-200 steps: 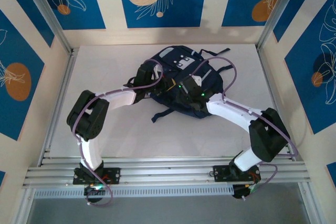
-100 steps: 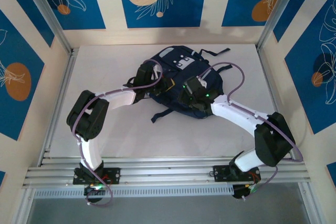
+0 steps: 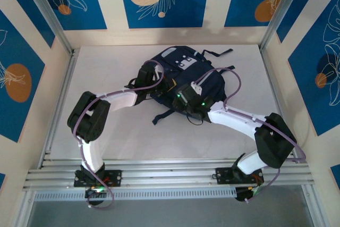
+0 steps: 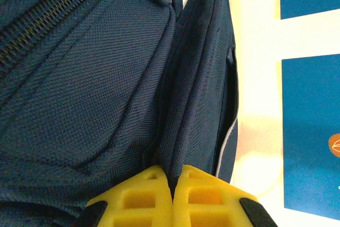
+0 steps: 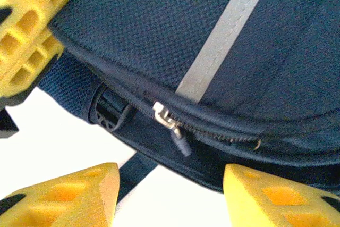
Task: Pack the student bag
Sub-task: Unzip the student bag at the top-center of the table.
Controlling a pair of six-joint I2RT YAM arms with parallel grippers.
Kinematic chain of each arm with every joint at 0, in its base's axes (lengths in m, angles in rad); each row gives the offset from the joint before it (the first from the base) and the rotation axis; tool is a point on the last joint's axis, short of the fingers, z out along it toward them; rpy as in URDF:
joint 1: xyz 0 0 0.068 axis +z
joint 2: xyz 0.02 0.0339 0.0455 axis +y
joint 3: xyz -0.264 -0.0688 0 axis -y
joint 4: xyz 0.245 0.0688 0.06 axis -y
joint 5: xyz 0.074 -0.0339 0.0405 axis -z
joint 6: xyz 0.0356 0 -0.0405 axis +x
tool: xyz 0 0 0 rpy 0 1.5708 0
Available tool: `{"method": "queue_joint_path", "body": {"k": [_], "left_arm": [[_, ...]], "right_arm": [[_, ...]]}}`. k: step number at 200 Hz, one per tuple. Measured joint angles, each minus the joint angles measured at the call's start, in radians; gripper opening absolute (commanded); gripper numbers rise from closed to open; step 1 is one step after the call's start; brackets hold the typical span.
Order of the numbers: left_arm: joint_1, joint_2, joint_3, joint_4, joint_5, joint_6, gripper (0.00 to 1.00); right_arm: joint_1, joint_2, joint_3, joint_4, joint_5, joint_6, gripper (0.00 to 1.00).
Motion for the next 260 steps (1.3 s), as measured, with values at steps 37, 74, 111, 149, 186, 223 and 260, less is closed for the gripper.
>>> {"method": "queue_joint_path", "body": {"k": [37, 74, 111, 149, 186, 223, 260], "left_arm": [[-0.003, 0.0, -0.002, 0.007, 0.0, -0.011, 0.0], [-0.011, -0.001, -0.013, 0.018, -0.008, -0.014, 0.0], [-0.012, -0.001, -0.027, 0.032, -0.035, -0.026, 0.0], [-0.013, -0.001, -0.033, 0.048, -0.038, -0.037, 0.0], [-0.003, -0.001, -0.033, 0.051, -0.03, -0.031, 0.0], [0.007, -0.001, -0.029, 0.022, -0.003, 0.029, 0.0], [0.008, -0.002, -0.01, -0.043, 0.031, 0.089, 0.0]], "right_arm": [[-0.009, 0.017, 0.0, 0.015, 0.031, -0.01, 0.46], [-0.037, 0.107, 0.013, 0.04, 0.055, -0.034, 0.36], [-0.043, 0.164, 0.027, 0.064, 0.082, -0.058, 0.12], [-0.061, 0.158, 0.026, 0.078, 0.075, -0.083, 0.0], [-0.109, 0.071, -0.001, 0.056, -0.025, -0.174, 0.0], [-0.216, 0.021, 0.019, -0.097, -0.218, -0.306, 0.0], [-0.32, 0.049, 0.101, -0.294, -0.345, -0.467, 0.0]]}}
